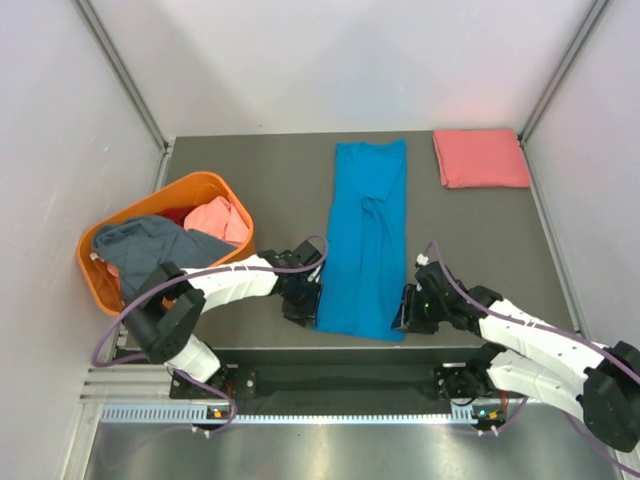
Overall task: Fold and stack the t-shirts
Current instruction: Fold the tshirt
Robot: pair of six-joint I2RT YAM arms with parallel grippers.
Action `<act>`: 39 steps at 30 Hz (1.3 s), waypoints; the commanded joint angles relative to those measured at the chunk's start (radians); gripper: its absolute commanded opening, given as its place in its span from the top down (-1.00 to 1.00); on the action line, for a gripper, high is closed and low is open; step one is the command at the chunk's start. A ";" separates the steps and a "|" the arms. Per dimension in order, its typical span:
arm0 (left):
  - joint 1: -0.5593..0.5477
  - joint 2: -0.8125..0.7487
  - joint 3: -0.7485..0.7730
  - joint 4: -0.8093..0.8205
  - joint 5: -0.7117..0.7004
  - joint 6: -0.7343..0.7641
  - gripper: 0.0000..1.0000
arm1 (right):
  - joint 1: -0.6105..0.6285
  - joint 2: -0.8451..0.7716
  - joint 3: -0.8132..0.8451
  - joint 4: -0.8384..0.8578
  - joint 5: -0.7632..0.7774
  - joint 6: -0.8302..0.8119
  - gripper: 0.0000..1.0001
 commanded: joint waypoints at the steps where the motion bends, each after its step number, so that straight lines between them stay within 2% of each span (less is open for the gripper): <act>1: 0.003 -0.018 -0.017 0.032 0.002 0.000 0.25 | -0.019 -0.030 -0.031 -0.034 0.024 0.029 0.21; 7: 0.003 -0.009 -0.029 0.048 0.014 -0.006 0.32 | -0.022 -0.044 -0.073 -0.002 0.017 0.044 0.26; 10: 0.003 -0.007 -0.044 0.065 0.028 -0.020 0.45 | -0.022 -0.039 -0.090 0.007 0.011 0.046 0.35; 13: 0.003 -0.018 -0.061 0.071 0.037 -0.037 0.64 | -0.020 -0.056 -0.106 0.010 0.016 0.048 0.56; 17: -0.003 -0.041 -0.072 0.063 0.042 -0.054 0.67 | -0.020 -0.082 -0.119 0.009 0.019 0.052 1.00; 23: -0.011 -0.090 -0.038 -0.004 -0.004 -0.061 0.31 | -0.020 -0.124 -0.117 -0.020 0.039 0.049 1.00; 26: -0.011 -0.085 -0.044 0.002 -0.024 -0.063 0.21 | -0.022 -0.133 -0.120 -0.029 0.042 0.043 1.00; 36: -0.006 -0.015 -0.063 0.126 0.079 -0.077 0.22 | -0.019 -0.167 -0.126 -0.029 0.037 0.040 1.00; 39: -0.004 0.008 -0.069 0.140 0.089 -0.077 0.34 | -0.020 -0.186 -0.134 -0.037 0.034 0.044 1.00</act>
